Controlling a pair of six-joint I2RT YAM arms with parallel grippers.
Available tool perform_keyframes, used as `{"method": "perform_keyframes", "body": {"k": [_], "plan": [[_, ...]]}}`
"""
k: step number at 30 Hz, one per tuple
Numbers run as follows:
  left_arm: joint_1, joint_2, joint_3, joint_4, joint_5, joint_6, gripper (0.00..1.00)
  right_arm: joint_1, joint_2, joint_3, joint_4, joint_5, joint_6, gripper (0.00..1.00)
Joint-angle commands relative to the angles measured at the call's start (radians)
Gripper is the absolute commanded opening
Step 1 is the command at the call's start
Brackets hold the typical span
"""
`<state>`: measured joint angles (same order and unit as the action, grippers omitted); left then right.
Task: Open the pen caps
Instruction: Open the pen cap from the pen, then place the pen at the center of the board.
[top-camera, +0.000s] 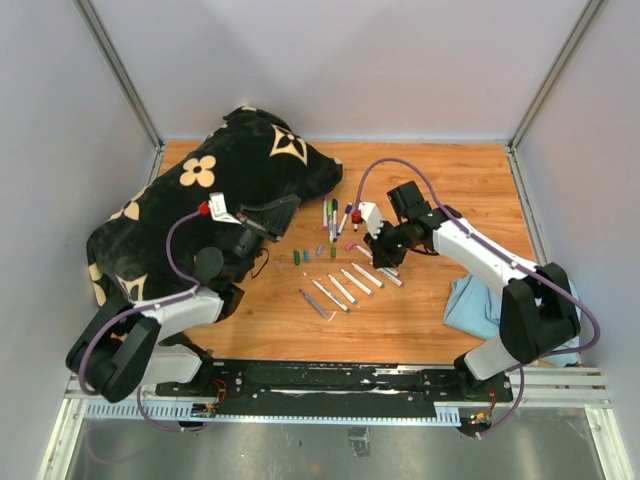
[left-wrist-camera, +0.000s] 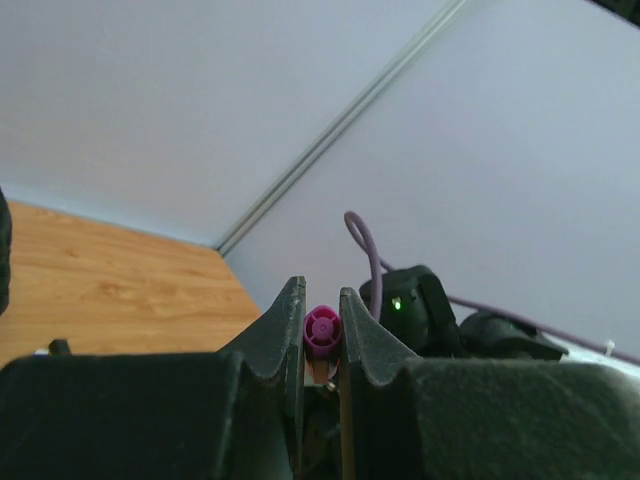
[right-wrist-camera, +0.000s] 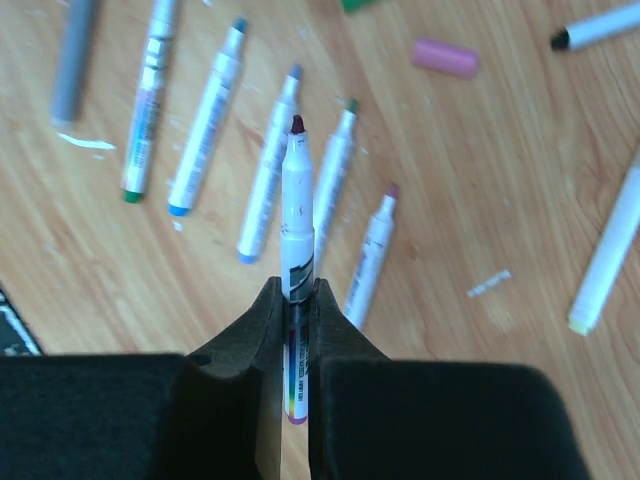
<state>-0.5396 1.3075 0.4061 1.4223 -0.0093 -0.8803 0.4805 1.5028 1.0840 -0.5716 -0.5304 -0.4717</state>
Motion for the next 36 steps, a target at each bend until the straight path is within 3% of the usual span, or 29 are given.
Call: {"method": "perform_keyframes", "body": {"k": [1,7,19,36], "plan": [[0.004,-0.126,-0.062,-0.21,0.109,0.09,0.0,-0.032,0.064,0.024,-0.048,0.25,-0.03,0.05],[0.003,-0.225,-0.136,-0.315,0.212,0.095,0.0,-0.087,0.142,0.045,-0.061,0.346,-0.001,0.1],[0.001,-0.414,-0.31,-0.365,0.18,0.063,0.0,-0.128,0.238,0.066,-0.082,0.318,0.007,0.14],[-0.055,-0.429,-0.346,-0.365,0.145,0.047,0.0,-0.128,0.274,0.073,-0.085,0.306,0.012,0.21]]}}
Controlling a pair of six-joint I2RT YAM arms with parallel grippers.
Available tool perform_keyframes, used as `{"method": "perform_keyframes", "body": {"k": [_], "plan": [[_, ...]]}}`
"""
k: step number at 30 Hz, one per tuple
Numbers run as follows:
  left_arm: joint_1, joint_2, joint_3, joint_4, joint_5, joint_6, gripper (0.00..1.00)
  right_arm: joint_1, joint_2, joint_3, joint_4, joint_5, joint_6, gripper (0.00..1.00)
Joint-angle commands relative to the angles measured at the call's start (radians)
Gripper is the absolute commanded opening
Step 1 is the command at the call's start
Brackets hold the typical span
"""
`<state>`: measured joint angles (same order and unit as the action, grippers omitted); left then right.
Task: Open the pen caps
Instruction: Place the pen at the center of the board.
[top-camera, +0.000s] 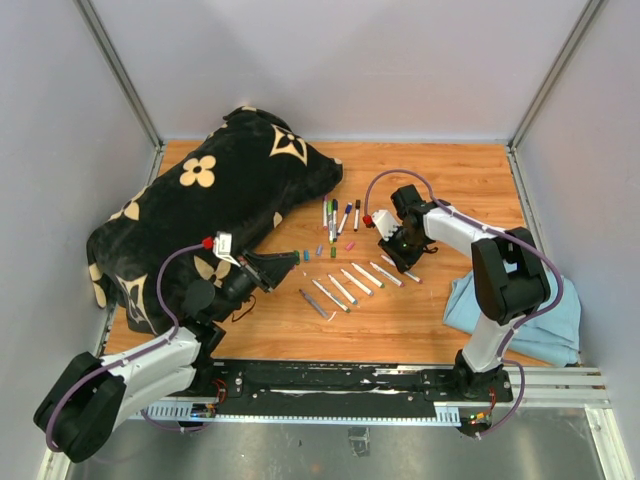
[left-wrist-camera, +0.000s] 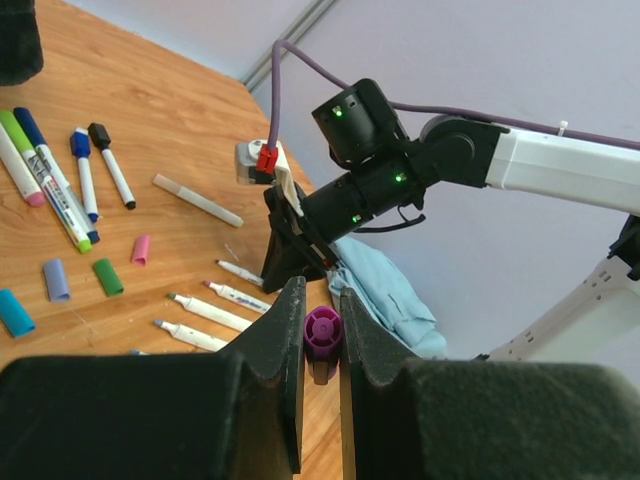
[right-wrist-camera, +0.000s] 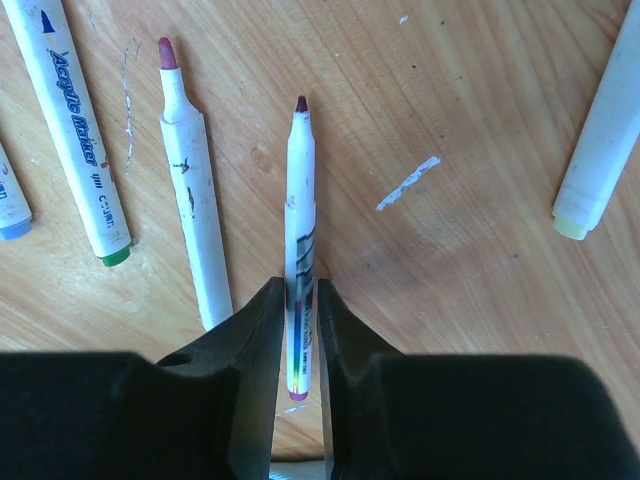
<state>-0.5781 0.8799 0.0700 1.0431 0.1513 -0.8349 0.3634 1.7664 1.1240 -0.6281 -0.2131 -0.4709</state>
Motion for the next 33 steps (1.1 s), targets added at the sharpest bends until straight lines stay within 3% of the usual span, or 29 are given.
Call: {"method": "perform_keyframes", "body": {"k": [1,11,33], "plan": [[-0.019,0.003,-0.01,0.014,-0.017,0.002,0.0,-0.01,0.01,0.033,-0.03,-0.013,0.012,0.22],[-0.052,0.039,0.003,0.015,-0.043,0.006,0.0,-0.011,-0.009,0.034,-0.033,-0.017,0.013,0.31],[-0.117,0.136,0.049,0.017,-0.081,0.022,0.0,-0.01,-0.092,0.03,-0.031,-0.056,0.009,0.38]]}}
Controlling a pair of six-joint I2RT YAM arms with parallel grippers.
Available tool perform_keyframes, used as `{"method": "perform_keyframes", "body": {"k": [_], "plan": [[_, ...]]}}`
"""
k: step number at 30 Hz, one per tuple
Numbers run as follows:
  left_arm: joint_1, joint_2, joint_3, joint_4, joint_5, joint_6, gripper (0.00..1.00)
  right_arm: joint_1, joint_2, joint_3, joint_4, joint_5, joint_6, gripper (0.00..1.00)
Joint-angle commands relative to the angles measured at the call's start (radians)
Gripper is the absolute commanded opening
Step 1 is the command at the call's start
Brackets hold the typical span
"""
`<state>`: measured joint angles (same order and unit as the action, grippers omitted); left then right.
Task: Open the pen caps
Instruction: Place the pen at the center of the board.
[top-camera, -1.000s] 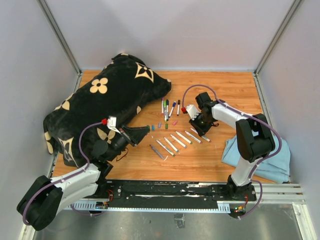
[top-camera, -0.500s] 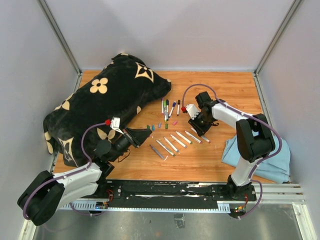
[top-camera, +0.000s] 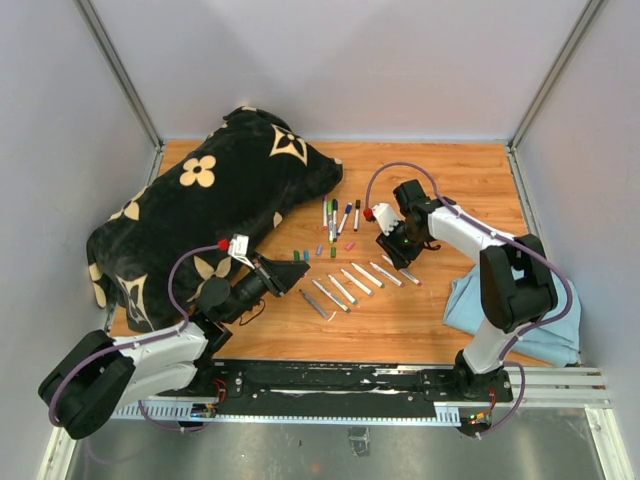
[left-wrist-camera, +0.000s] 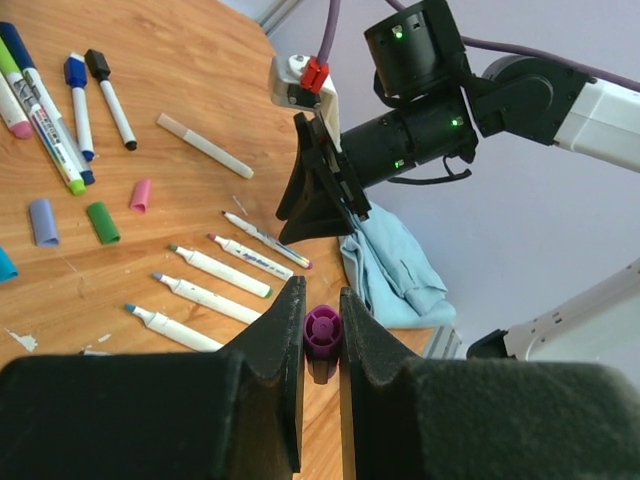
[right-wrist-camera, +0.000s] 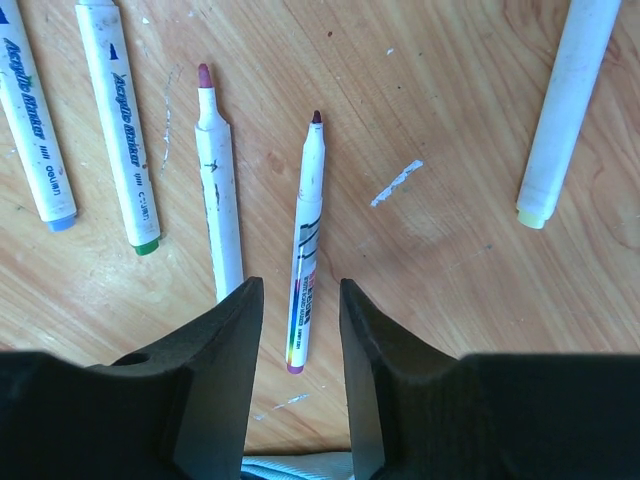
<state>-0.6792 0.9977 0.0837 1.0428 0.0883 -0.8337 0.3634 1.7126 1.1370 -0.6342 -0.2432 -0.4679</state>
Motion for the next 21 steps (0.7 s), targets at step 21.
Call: {"method": "perform_keyframes", "body": {"k": [21], "plan": [[-0.078,0.153,0.098,0.037,-0.037,0.029,0.0,-0.012,-0.097,0.009,-0.021,-0.045,0.005,0.41]]}}
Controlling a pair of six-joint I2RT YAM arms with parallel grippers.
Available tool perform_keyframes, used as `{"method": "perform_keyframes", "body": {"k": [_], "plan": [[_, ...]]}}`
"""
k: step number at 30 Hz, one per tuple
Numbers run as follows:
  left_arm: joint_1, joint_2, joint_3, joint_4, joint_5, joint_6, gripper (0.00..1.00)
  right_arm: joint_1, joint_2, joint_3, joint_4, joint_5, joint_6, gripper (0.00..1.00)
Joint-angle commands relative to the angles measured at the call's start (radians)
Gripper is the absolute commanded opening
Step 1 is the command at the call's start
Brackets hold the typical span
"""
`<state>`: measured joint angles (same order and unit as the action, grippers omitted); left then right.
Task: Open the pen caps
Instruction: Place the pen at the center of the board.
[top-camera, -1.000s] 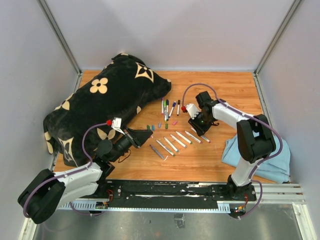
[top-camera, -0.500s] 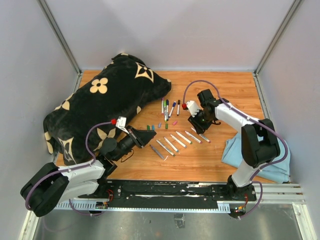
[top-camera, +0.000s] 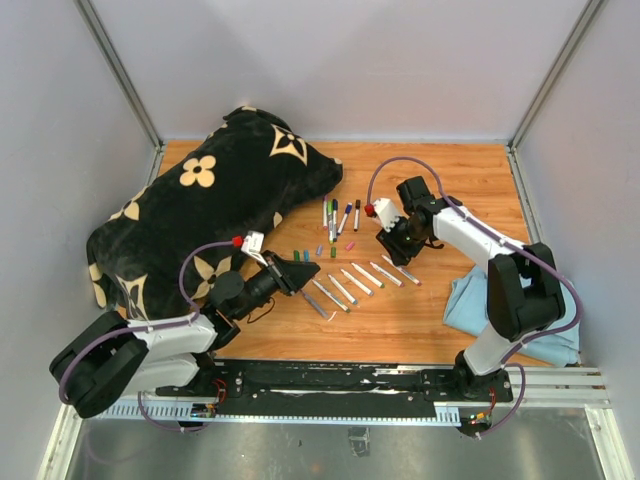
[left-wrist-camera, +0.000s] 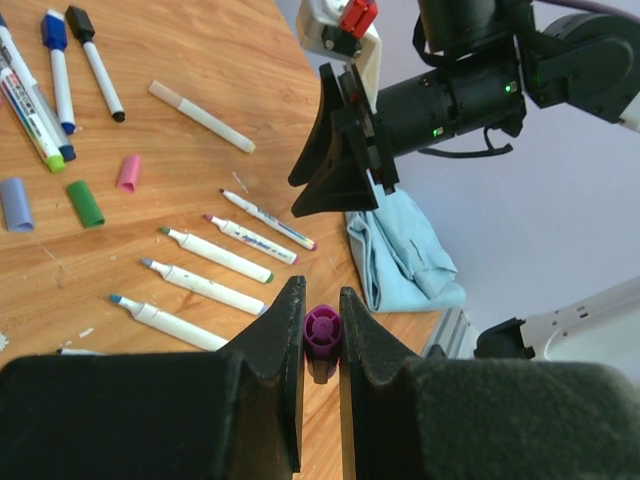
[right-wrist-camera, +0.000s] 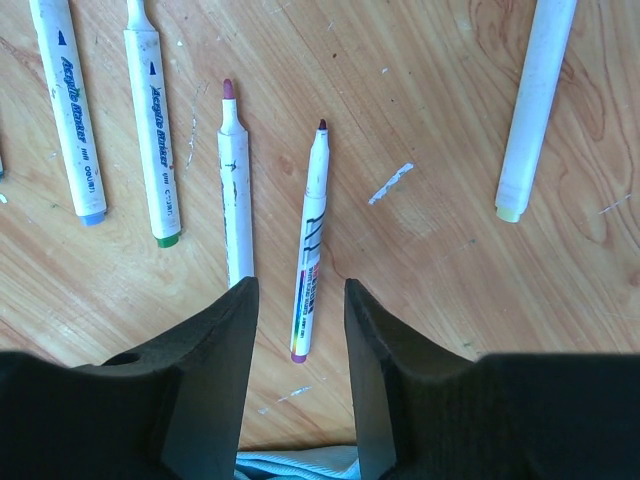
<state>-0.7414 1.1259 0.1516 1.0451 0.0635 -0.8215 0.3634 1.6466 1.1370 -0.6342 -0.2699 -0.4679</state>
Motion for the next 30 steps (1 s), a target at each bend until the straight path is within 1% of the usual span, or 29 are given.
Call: {"method": "perform_keyframes", "body": {"k": [1,11,23,24,30], "plan": [[-0.02,0.036,0.035,0.04,-0.012,0.017,0.0,-0.012,-0.033,0.01,-0.022,-0.019,0.004,0.41],[-0.065,0.196,0.111,0.085,-0.019,0.012,0.0,-0.031,-0.062,0.006,-0.02,-0.034,0.003,0.43],[-0.117,0.44,0.257,0.074,-0.093,-0.01,0.0,-0.075,-0.092,0.004,-0.02,-0.051,0.002,0.44],[-0.118,0.466,0.282,0.058,-0.109,-0.017,0.0,-0.081,-0.095,0.004,-0.019,-0.051,0.001,0.45],[-0.117,0.605,0.503,-0.185,-0.174,-0.033,0.0,-0.126,-0.115,0.001,-0.021,-0.074,0.01,0.45]]}}
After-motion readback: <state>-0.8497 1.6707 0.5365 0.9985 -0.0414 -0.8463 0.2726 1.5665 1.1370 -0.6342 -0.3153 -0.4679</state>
